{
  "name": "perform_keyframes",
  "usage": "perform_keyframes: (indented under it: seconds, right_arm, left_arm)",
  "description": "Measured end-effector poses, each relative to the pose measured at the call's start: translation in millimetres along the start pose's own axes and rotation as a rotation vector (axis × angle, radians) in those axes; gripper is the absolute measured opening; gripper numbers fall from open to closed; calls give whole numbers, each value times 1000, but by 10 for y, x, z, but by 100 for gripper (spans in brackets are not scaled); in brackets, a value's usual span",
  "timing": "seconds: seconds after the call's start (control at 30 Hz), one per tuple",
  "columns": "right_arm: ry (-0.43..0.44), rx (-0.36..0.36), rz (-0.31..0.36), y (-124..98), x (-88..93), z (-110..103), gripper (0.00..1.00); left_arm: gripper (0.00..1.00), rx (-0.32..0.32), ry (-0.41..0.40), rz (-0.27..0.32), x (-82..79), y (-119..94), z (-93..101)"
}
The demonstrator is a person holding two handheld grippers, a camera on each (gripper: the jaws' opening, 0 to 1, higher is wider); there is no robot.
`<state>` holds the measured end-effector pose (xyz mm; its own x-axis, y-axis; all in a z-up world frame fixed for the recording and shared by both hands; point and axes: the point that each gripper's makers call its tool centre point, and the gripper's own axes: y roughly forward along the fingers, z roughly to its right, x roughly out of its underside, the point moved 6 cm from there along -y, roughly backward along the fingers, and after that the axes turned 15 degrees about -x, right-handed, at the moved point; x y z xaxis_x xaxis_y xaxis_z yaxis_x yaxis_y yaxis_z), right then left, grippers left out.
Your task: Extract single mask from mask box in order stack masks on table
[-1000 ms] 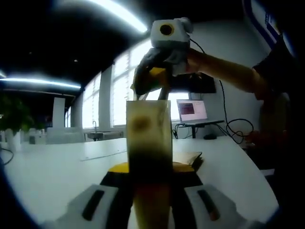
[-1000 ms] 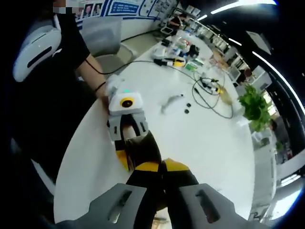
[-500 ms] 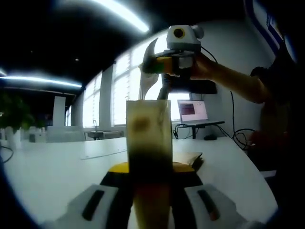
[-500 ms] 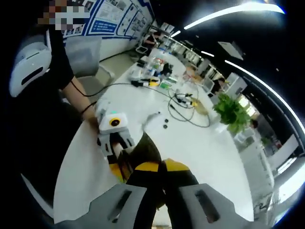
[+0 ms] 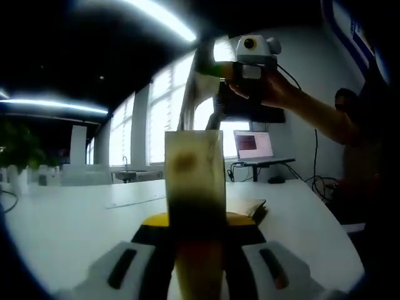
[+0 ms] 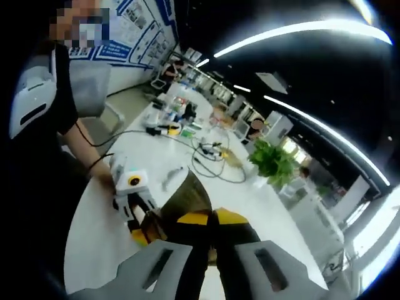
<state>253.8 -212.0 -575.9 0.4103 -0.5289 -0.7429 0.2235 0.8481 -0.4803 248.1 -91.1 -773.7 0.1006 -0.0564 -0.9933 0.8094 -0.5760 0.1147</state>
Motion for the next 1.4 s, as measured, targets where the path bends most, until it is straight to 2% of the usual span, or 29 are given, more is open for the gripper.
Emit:
perform_keyframes:
  seconds: [0.13,0.3,0.57,0.9,1.2,1.4]
  right_arm:
    - [33,51,77,-125,-32,18,0]
    - [48,81,101,-201,-23,29,0]
    - [27,151,134,-290,-179,66,0]
    - [59,236,244,-489,-329,145,0]
    - [69,296,267,-626,-378,160,0]
    - [84,364,300,-717,-410,195,0]
  left_arm:
    - [31,-1,1,0,2,0,-1]
    - [31,-1,1,0,2,-1,-2]
    - [31,-2,1,-1,-1,-4,1]
    - [31,-1,0,-1,-6,-1,8]
    - [31,0,-1,-2,-4,6,4]
    - [31,-1,-3,-2,-4,7,4]
